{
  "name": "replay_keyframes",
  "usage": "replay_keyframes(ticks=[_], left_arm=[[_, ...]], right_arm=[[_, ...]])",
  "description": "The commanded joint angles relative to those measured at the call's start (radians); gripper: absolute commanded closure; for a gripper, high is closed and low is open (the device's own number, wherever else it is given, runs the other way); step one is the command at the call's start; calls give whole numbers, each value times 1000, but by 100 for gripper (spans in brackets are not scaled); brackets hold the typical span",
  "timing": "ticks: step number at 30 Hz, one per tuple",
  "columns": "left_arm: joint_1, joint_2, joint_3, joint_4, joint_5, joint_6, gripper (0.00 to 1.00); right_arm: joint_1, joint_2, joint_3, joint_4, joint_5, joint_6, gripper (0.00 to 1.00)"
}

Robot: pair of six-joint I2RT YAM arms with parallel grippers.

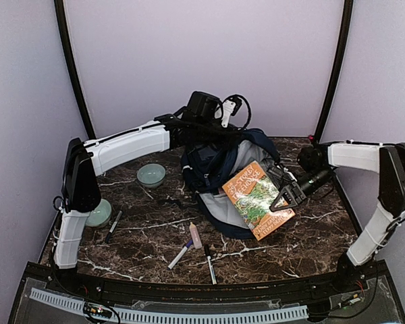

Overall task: Pack the student bag
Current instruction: Place the book in the largest pocket of the bag.

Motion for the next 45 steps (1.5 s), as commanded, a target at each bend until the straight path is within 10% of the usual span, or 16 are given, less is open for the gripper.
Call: replay_keyframes(ticks=[1,13,27,31,36,45], left_arm=[[40,-66,-2,72,-45,-37,100],[30,-104,-12,78,20,-68,100],[-37,-130,-11,18,9,9,100],[-64,-130,-5,8,-8,37,100],[-91,-131,10,-11,-18,44,100],[-117,-148,6,-45,-46,51,100]], right_arm=[[7,146,44,-2,-172,-4,100],[-12,316,79,62,-242,67,100],[-93,644,309,-326,-398,-307,100],[-86,551,240,-52,-346,39,100],[-79,395,103,407,-181,545,75],[-62,294,57,437,27,593,42]])
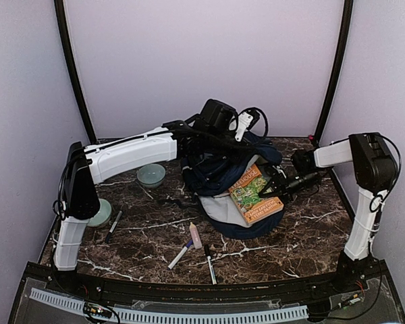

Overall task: Pack the student bag
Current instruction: Place the book in the largest pocket of the bag.

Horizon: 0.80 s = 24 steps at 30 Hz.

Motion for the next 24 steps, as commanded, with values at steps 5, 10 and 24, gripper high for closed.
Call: replay_keyframes(ticks=[5,10,24], left_arm=[[-6,-158,-50,58,-54,9,100],[-6,-195,-149,118,-82,-5,100],[-6,-267,-261,253,-39,-49,100]], right_arm=[[13,-145,-59,36,271,18,33],[24,-264,-92,14,411,-50,23],[105,-632,-201,-77,676,-390,32]])
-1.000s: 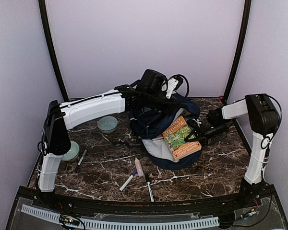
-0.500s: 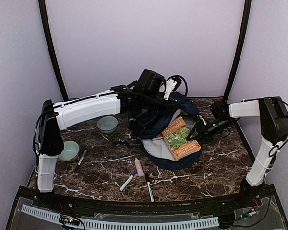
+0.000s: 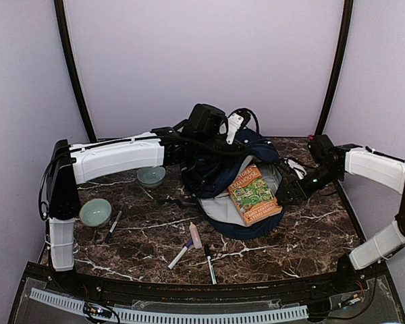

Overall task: Pack the student bag
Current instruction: Place the book in the largest pocket of the bag, then adjust the book in the largest pocket of the bag.

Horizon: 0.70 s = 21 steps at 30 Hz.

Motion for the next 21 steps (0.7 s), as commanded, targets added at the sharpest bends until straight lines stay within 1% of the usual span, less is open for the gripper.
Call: replay_keyframes(ticks=[1,4,8,9,12,16,21], left_arm=[[1,-117,-8,106,8,-25,100],[1,-123,-18,116,14,-31,100],[1,-140,-56,140,15,-39,100],[1,-143,-62,141,14,-41,100],[1,-147,-63,137,19,-42,100],[1,-148,-64,140,27,-50,100],[1,-148,-66,147,35,-58,100]], right_arm=[[53,-95,-2,-20,73,-176,33],[108,-136,-14,-9,122,-282,38],[218,-184,-85,97,315,-393,43],[247,-189,-101,124,382,-412,43],[309,-188,-142,188,485,-480,37],[356,-162,-167,267,570,-530,36],[414,-118,-193,360,663,-540,36]])
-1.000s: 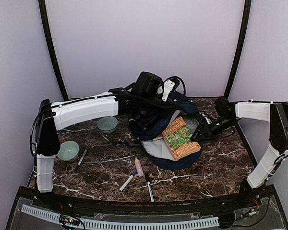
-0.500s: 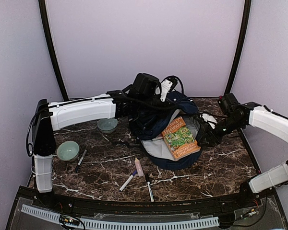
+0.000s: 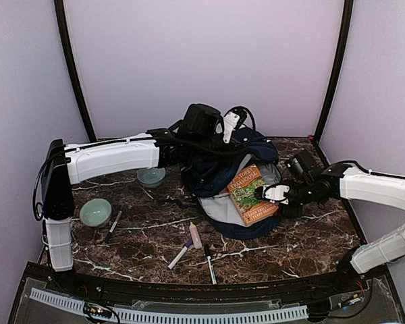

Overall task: Pack the student bag
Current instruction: Adjust the book in the largest pocket of the bag.

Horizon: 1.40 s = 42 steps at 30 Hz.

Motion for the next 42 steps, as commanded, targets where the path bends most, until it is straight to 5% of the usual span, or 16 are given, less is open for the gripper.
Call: replay_keyframes(ticks=[1,29,42], left_arm=[[1,-102,3,88,17,-22,100],[-8,-127,14,93,66,-19,100],[-32,-120,249,61,194,49,100]], right_arm=[[52,38,-33,153,132,-45,36],[132,375,201,437,225,-16,40],[161,359,150,455,207,75,46]])
